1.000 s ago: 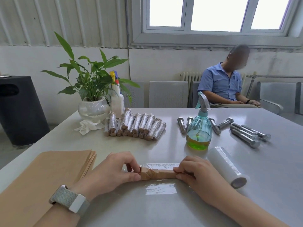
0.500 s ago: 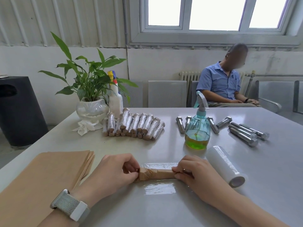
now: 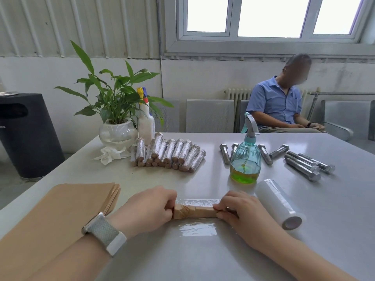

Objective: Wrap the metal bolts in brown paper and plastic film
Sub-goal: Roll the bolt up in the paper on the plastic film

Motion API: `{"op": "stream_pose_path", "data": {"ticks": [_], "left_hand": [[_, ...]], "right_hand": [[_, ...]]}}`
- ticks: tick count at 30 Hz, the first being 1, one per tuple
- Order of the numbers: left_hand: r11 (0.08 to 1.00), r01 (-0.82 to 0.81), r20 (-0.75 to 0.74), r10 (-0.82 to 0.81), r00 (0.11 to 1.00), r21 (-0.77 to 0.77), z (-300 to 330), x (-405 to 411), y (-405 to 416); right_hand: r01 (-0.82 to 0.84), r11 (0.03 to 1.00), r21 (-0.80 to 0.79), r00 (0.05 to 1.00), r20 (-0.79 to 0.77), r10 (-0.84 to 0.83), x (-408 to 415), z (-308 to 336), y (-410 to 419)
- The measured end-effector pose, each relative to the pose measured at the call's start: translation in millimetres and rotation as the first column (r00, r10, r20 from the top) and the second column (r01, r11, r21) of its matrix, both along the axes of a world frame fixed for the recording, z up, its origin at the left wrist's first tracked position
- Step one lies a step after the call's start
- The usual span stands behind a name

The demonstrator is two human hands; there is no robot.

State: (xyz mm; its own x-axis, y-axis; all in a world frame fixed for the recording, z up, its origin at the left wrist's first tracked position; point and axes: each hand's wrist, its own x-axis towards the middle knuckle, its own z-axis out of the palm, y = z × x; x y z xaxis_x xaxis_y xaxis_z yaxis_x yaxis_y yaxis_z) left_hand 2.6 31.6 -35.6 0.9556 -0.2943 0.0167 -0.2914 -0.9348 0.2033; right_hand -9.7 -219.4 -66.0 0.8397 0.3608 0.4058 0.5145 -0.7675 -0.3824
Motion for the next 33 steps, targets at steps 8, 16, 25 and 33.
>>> {"op": "stream_pose_path", "data": {"ticks": [8,16,25,33], "left_hand": [[0.994,-0.085,-0.335,0.104,0.936,0.073,25,21,-9],[0.961,-0.063,-0.556,0.209,0.805,0.27,51,37,-31],[0.978,-0.206,-0.643,0.154,0.75,-0.007,48,35,-22],[0.689,-0.471,-0.607,0.057,0.792,-0.55,35,0,2]], "right_hand": [[0.008,1.0,-0.01,1.0,0.013,-0.007,1,-1,0],[0.014,1.0,-0.01,1.0,-0.005,-0.014,2,-3,-1],[0.002,1.0,-0.008,1.0,-0.01,-0.002,3,-4,-3],[-0.022,1.0,-0.016,1.0,-0.019,0.021,4,-2,-2]]}}
